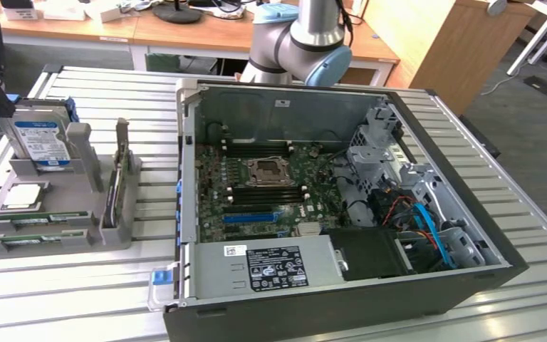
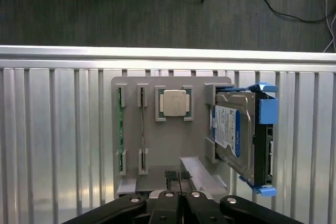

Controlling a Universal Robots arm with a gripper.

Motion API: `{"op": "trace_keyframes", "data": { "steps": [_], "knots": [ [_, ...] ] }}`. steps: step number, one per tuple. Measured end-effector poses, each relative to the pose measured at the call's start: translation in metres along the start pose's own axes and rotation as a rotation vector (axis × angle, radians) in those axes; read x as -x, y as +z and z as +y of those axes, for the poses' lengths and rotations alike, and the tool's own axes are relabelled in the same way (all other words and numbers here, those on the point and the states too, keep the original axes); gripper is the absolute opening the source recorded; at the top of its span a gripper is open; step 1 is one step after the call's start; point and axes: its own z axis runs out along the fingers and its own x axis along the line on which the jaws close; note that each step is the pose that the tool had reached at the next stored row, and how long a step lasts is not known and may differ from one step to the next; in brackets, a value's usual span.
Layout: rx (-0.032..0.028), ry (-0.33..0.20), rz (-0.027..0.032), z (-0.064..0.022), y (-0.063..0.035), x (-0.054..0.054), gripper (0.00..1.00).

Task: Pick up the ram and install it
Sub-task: 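Pick up the ram and move it above insertion slot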

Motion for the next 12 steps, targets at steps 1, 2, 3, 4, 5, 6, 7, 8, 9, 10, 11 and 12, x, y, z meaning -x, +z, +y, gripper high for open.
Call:
{"op": "trace_keyframes", "data": {
  "steps": [1,2,3,4,5,6,7,8,9,10,11,12],
  "knots": [
    [0.0,-0.001,-0.0001,-0.0002,0.0,-0.001,0.11],
    [0.0,-0.001,-0.0002,-0.0002,0.0,-0.001,0.11],
    [0.0001,-0.001,-0.0002,-0.0002,-0.0002,-0.003,0.11],
    [0.0001,-0.001,-0.0002,-0.0002,-0.0004,-0.005,0.11],
    [0.0,-0.001,-0.0002,-0.0002,-0.0006,-0.007,0.11],
    [0.0001,-0.001,-0.0001,-0.0002,-0.0007,-0.008,0.11],
    [0.0,-0.001,-0.0002,-0.0002,-0.0008,-0.009,0.11],
    [0.0001,-0.001,-0.0001,-0.0003,-0.0009,-0.01,0.11],
    [0.0001,-0.001,-0.0001,-0.0003,-0.001,-0.011,0.11],
    [0.0,-0.001,-0.0002,-0.0003,-0.001,-0.012,0.11],
    [0.0001,-0.001,-0.0001,-0.0003,-0.0012,-0.012,0.11],
    [0.0,-0.001,-0.0002,-0.0003,-0.0011,-0.012,0.11]
  ]
}}
